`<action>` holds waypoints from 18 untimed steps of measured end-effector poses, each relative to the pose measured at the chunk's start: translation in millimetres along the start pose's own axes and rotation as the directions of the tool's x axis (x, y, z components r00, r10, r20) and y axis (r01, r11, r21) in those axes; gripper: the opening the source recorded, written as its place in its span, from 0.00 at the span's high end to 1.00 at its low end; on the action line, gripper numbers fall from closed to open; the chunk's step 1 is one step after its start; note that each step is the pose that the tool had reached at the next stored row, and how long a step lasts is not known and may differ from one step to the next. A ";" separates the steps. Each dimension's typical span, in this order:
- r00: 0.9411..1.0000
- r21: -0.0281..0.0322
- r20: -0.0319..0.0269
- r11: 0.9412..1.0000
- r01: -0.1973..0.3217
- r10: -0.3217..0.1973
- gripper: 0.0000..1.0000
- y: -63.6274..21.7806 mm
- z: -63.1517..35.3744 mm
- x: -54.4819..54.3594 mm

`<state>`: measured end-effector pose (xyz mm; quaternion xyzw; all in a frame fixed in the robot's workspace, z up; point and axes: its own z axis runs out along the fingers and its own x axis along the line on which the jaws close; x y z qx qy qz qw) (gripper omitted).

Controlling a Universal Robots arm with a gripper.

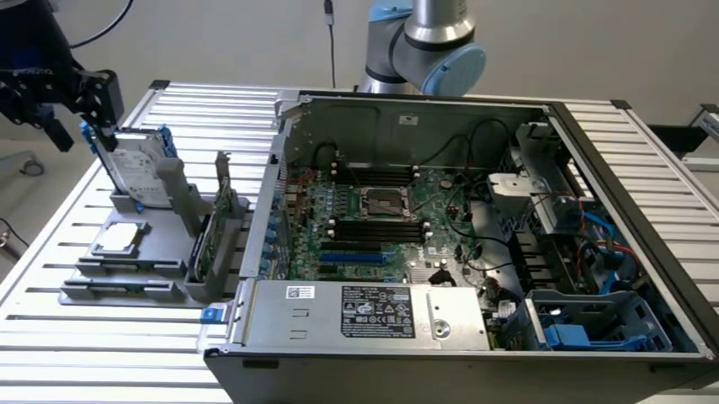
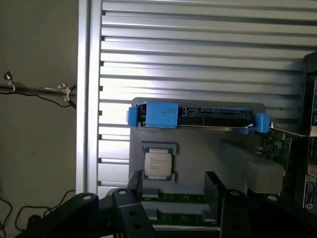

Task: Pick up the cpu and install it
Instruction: 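Pick up the cpu and move it towards the insertion slot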

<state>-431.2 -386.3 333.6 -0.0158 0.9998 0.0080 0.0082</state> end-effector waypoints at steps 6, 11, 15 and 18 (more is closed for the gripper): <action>1.000 0.000 0.000 1.000 0.002 -0.002 0.38 -1.3 10.8 1.2; 1.000 0.000 0.000 1.000 0.005 -0.005 0.38 -3.0 19.8 4.1; 1.000 0.000 0.000 1.000 0.007 -0.007 0.38 -4.8 27.1 6.1; 1.000 0.000 0.000 1.000 0.011 -0.011 0.38 -6.8 32.5 6.7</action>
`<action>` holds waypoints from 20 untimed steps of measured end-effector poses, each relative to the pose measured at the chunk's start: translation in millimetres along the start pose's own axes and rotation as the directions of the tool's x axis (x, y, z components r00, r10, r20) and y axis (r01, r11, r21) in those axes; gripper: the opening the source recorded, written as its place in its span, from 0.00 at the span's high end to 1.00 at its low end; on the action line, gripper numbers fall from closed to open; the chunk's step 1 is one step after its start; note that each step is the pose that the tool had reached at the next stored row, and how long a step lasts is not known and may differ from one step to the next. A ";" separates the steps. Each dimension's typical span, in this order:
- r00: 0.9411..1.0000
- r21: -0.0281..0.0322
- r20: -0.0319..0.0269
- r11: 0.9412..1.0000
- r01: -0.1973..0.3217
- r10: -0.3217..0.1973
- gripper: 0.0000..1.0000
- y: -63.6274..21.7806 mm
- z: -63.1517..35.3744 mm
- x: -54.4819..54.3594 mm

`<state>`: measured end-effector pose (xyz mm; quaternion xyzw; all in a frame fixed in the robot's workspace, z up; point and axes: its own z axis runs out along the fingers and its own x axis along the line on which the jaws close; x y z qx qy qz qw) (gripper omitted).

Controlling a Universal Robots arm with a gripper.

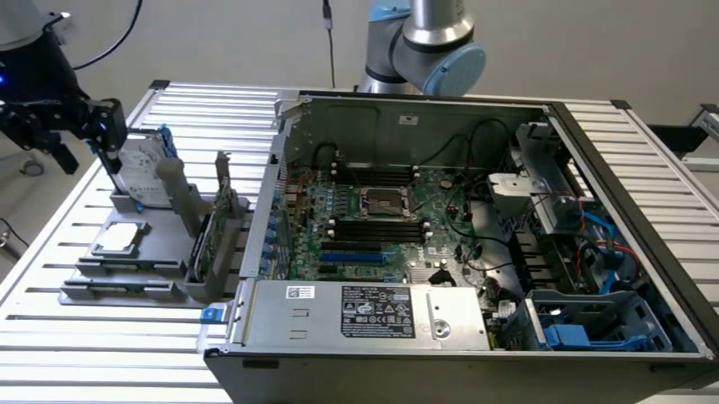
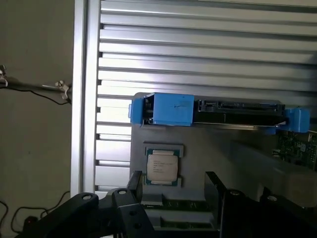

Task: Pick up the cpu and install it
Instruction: 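Pick up the cpu and move it towards the insertion slot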

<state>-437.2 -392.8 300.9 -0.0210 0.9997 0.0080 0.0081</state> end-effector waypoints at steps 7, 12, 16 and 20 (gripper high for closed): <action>1.000 0.000 0.000 1.000 0.005 -0.005 0.38 -3.6 12.7 3.4; 1.000 0.000 0.000 1.000 0.009 -0.009 0.38 -5.5 21.7 5.9; 1.000 0.000 0.000 1.000 0.018 -0.018 0.38 -6.9 29.0 6.6; 1.000 -0.001 0.000 1.000 0.031 -0.031 0.38 -8.0 36.2 7.0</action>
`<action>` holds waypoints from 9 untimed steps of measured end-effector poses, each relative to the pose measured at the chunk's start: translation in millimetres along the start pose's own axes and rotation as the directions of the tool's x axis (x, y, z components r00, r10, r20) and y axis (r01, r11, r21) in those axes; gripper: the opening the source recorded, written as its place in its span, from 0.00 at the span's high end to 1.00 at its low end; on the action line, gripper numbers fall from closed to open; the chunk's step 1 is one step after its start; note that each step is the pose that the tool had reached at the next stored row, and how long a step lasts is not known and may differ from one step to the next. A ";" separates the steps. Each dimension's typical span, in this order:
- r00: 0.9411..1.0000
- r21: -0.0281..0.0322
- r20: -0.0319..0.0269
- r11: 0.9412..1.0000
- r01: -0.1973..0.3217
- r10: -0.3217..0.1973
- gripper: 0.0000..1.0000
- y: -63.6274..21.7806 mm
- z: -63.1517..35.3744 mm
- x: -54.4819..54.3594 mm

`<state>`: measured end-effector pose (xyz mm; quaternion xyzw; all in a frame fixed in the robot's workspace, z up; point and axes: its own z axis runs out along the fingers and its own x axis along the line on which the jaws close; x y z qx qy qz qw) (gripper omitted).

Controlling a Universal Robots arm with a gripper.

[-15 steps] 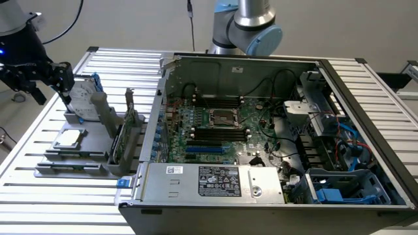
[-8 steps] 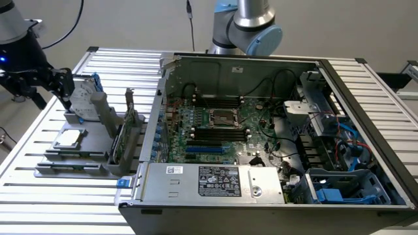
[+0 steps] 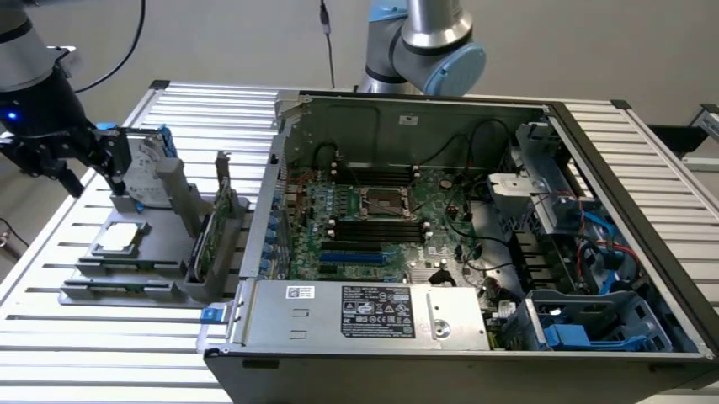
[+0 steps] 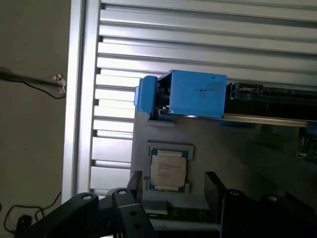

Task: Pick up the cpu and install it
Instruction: 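Pick up the cpu and move it towards the insertion slot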

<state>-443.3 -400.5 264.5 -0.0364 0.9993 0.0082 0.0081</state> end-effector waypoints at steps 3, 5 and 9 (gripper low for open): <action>1.000 0.000 0.000 1.000 0.010 -0.010 0.38 -0.8 5.4 0.3; 1.000 0.000 0.000 1.000 0.016 -0.016 0.38 -1.2 9.1 0.5; 1.000 0.000 0.000 1.000 0.027 -0.027 0.38 -2.0 16.4 1.0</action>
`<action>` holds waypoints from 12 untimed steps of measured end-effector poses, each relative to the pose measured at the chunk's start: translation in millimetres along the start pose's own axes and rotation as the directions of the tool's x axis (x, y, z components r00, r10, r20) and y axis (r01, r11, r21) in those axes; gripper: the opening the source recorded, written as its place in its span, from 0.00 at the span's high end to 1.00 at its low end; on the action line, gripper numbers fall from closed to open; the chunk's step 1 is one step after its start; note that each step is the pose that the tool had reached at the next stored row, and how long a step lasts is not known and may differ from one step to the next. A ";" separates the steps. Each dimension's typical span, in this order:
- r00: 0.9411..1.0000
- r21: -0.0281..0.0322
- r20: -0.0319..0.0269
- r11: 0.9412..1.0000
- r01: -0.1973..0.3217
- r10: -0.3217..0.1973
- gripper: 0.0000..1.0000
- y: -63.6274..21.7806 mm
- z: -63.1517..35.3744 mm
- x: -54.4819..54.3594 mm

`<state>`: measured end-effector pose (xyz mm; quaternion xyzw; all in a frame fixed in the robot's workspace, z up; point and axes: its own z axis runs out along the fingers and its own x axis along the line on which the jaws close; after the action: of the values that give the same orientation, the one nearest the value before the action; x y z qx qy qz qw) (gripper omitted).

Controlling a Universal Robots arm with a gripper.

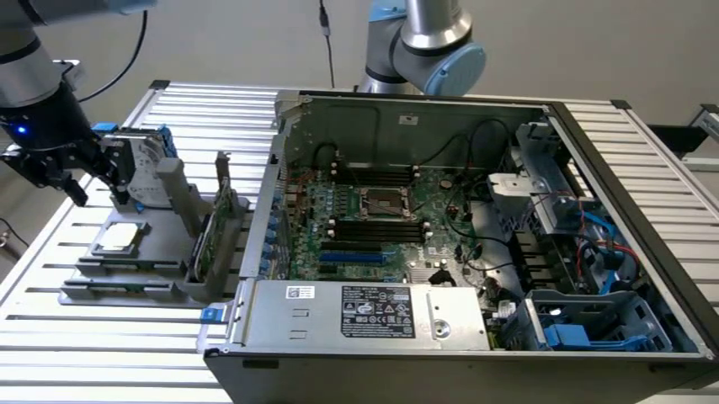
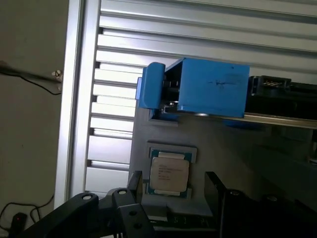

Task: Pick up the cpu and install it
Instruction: 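Pick up the cpu and move it towards the insertion slot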

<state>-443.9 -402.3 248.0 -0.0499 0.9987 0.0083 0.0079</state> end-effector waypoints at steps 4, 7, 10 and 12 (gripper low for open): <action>1.000 0.000 0.000 1.000 0.007 -0.007 0.38 -0.3 7.3 0.2; 1.000 0.000 0.000 1.000 0.007 -0.007 0.38 -0.4 12.7 0.3; 1.000 0.000 0.000 1.000 0.008 -0.008 0.38 -0.7 18.2 -0.9; 1.000 0.000 -0.002 1.000 0.007 -0.007 0.38 -1.6 21.7 -2.3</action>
<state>-441.0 -403.2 226.4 -0.0536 0.9985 0.0084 0.0069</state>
